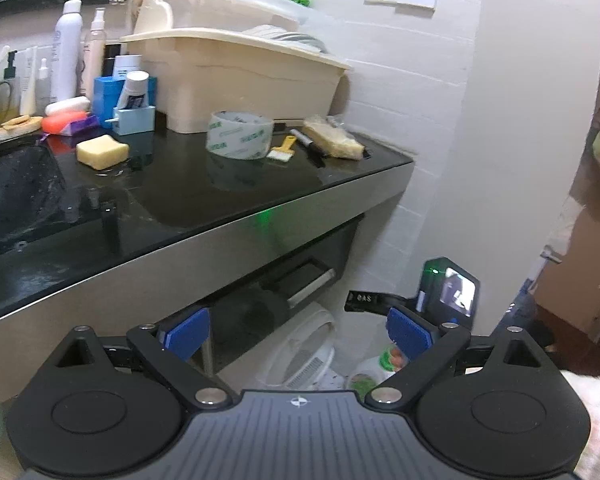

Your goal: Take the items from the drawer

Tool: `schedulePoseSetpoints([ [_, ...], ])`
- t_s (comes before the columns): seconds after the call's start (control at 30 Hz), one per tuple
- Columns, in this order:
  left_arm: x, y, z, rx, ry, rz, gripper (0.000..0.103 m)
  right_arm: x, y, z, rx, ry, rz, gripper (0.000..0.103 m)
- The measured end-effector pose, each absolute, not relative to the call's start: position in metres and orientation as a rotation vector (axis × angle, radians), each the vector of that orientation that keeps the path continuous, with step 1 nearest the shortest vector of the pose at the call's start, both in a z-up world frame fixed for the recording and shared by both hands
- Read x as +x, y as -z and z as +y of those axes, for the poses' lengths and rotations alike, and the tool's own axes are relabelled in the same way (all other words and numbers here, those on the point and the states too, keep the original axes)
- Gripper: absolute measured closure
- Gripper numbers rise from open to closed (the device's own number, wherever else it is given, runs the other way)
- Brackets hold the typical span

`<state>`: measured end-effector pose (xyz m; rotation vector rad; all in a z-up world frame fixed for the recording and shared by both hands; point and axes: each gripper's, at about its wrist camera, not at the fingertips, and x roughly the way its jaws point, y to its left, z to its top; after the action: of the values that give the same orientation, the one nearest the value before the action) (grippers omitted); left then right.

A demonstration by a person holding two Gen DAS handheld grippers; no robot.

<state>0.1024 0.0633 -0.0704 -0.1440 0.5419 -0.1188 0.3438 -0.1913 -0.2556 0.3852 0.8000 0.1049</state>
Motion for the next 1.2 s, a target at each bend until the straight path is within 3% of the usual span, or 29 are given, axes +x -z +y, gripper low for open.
schedulePoseSetpoints([
  [0.23,0.099,0.061,0.04,-0.098,0.105,0.538,0.005,0.295,0.194,-0.209,0.183,-0.089,0.735,0.011],
  [0.6,0.098,0.038,-0.008,-0.016,0.077,0.524,0.0,0.208,0.107,-0.213,-0.034,-0.087,0.626,0.01],
  [1.03,0.096,0.009,-0.031,0.04,0.004,0.452,0.001,0.148,0.031,-0.214,-0.172,-0.052,0.567,0.01],
  [1.2,0.11,0.0,-0.027,0.021,-0.003,0.492,0.001,0.146,0.012,-0.22,-0.092,-0.035,0.585,0.01],
])
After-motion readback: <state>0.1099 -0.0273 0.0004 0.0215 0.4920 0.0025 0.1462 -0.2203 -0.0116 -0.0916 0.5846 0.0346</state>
